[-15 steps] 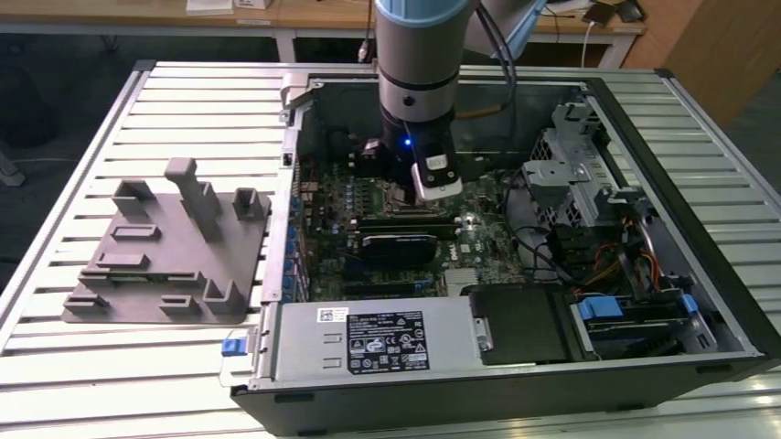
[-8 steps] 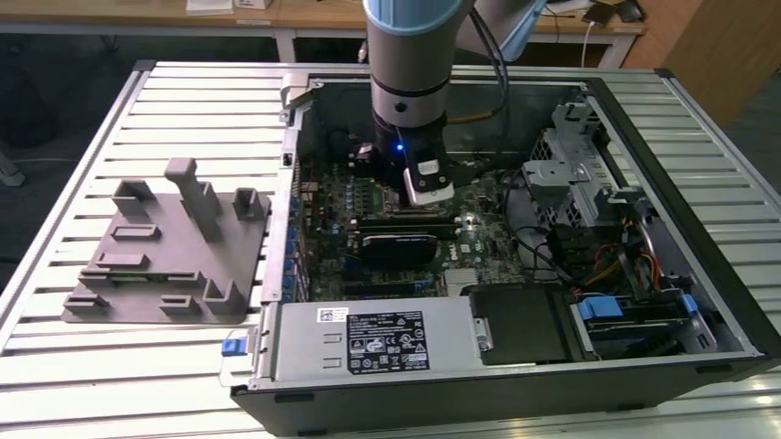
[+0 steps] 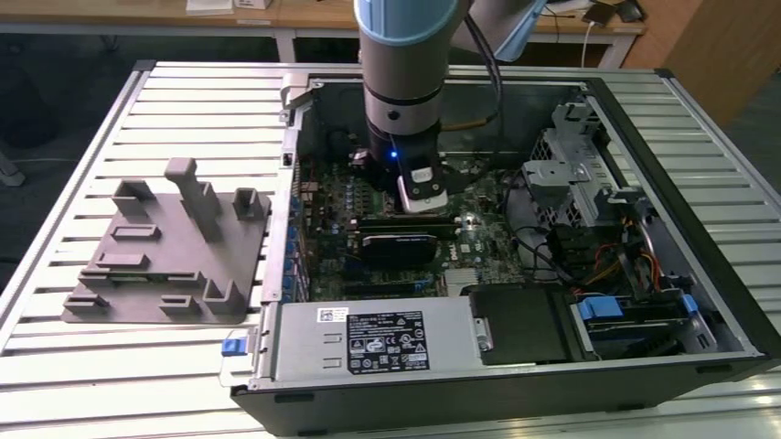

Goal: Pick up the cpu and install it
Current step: 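Install the second cpu locking lever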

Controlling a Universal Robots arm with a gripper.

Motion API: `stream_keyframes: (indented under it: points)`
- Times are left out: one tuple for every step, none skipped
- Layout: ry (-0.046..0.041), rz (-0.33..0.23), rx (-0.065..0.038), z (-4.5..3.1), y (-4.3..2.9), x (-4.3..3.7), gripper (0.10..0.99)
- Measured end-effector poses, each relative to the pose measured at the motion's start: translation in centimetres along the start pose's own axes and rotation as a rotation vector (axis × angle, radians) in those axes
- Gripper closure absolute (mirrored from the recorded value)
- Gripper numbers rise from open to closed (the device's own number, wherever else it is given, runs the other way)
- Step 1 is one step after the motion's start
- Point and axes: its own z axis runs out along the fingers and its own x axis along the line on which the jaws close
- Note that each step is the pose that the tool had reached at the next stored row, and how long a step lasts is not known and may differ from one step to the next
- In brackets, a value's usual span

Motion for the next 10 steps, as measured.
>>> stream_keyframes:
  points:
    - [0.0000, 0.000, 0.000, 0.02, -0.11, 0.02, 0.980]
    - [0.0000, 0.000, 0.000, 0.04, -0.20, 0.07, 0.980]
    - [0.0002, 0.000, 0.000, 0.10, -0.25, 0.14, 0.980]
    - [0.0006, 0.000, -0.002, 0.18, -0.32, 0.22, 0.980]
    - [0.0009, 0.000, -0.002, 0.27, -0.39, 0.29, 0.980]
    - [0.0012, 0.000, -0.003, 0.37, -0.46, 0.36, 0.980]
    - [0.0018, 0.000, -0.005, 0.48, -0.53, 0.43, 0.980]
    - [0.0025, 0.000, -0.007, 0.58, -0.59, 0.48, 0.980]
    - [0.0031, 0.001, -0.009, 0.69, -0.64, 0.52, 0.980]
    - [0.0038, 0.001, -0.010, 0.79, -0.69, 0.58, 0.980]
